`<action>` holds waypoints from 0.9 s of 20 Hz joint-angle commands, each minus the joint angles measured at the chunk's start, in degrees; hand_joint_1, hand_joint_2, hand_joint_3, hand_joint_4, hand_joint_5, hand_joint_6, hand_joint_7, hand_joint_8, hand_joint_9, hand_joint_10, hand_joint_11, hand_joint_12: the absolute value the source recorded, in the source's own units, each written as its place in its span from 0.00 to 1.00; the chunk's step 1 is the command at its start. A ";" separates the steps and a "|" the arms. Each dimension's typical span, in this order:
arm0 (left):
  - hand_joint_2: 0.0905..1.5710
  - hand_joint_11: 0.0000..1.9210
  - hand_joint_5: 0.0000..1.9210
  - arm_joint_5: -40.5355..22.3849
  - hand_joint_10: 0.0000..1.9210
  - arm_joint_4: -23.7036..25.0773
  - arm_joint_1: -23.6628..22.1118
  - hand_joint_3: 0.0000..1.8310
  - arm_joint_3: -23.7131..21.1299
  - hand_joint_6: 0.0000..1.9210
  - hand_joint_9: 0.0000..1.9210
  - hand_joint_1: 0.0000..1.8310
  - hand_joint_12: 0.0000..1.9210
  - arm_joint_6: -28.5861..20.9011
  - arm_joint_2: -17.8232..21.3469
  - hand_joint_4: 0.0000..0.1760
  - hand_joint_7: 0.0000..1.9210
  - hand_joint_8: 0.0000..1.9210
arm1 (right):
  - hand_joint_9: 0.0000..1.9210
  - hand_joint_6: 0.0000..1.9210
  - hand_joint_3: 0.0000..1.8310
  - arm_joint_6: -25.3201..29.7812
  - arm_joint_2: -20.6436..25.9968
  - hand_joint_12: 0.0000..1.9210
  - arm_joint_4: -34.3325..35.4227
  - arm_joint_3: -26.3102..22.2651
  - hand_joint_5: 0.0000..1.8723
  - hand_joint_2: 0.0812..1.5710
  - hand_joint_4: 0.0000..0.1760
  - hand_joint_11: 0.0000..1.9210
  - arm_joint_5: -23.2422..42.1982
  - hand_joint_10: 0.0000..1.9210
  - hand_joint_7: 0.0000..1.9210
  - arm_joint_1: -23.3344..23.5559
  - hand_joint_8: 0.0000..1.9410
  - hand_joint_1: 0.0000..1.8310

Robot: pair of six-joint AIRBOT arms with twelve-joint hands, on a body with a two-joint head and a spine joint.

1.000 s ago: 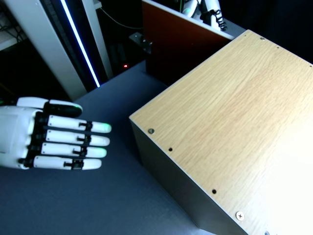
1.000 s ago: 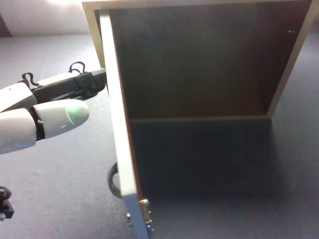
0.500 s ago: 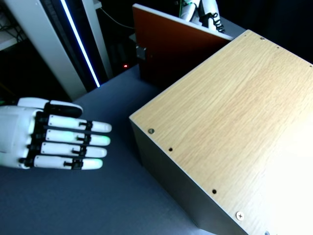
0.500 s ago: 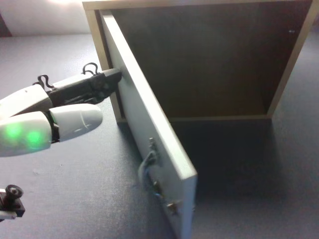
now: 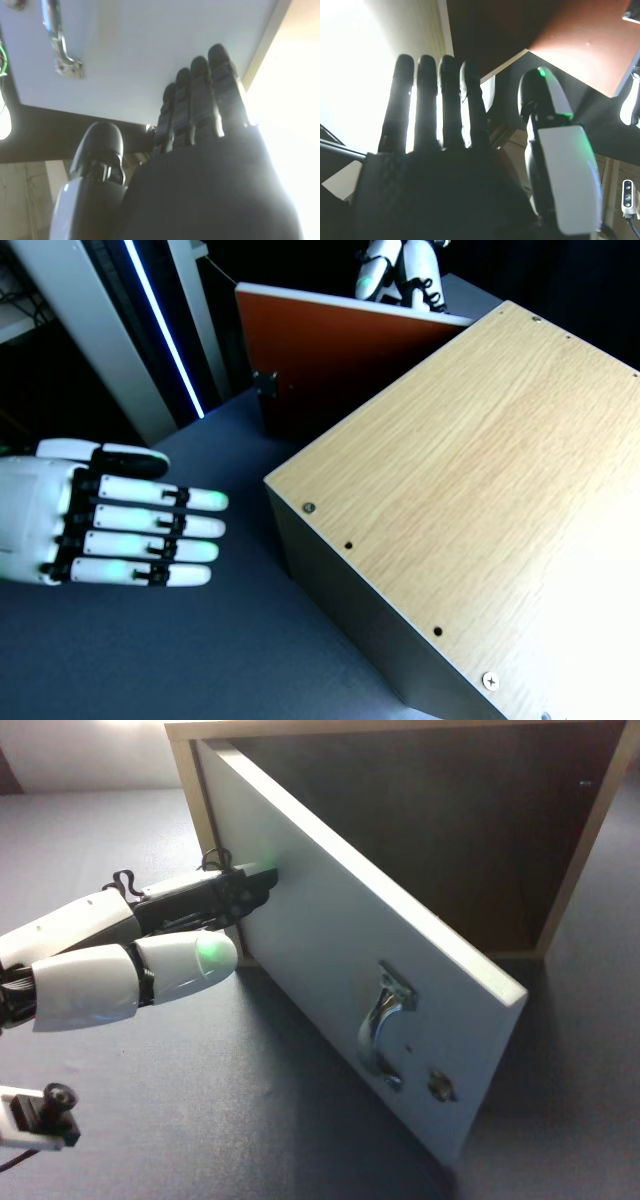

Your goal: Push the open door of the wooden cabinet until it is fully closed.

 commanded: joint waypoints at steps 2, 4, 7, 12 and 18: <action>0.94 0.07 0.05 -6.35 0.00 -1.01 -1.18 0.00 0.72 0.00 0.09 0.00 0.01 -0.32 -0.79 0.00 0.10 0.00 | 0.17 0.00 0.00 0.45 0.02 0.17 1.66 0.42 0.21 0.81 0.00 0.10 6.94 0.00 0.20 0.79 0.00 0.28; 0.94 0.08 0.06 -6.14 0.00 -1.01 -1.96 0.00 1.27 0.01 0.09 0.00 0.01 -0.32 -1.61 0.00 0.11 0.00 | 0.18 0.00 0.00 0.45 0.02 0.17 1.66 0.46 0.21 0.81 0.00 0.10 6.94 0.00 0.20 0.79 0.00 0.29; 0.93 0.06 0.04 -5.99 0.00 -1.03 -2.78 0.00 1.90 0.00 0.07 0.00 0.01 -0.32 -2.35 0.00 0.08 0.00 | 0.18 0.00 0.00 0.45 0.01 0.16 1.65 0.56 0.22 0.80 0.00 0.10 6.94 0.00 0.20 0.79 0.00 0.29; 0.95 0.08 0.06 -5.91 0.00 -1.89 -4.06 0.00 3.37 0.00 0.08 0.01 0.02 -0.32 -3.93 0.00 0.08 0.00 | 0.17 0.00 0.00 0.45 -0.22 0.15 1.64 0.72 0.21 0.81 0.00 0.10 6.94 0.00 0.19 0.79 0.00 0.28; 0.94 0.15 0.09 -4.25 0.00 -2.37 -6.72 0.00 5.64 0.00 0.11 0.00 0.05 -0.32 -5.96 0.00 0.09 0.00 | 0.17 0.00 0.00 0.45 -0.27 0.14 1.63 0.89 0.21 0.81 0.00 0.10 6.95 0.00 0.19 0.79 0.00 0.28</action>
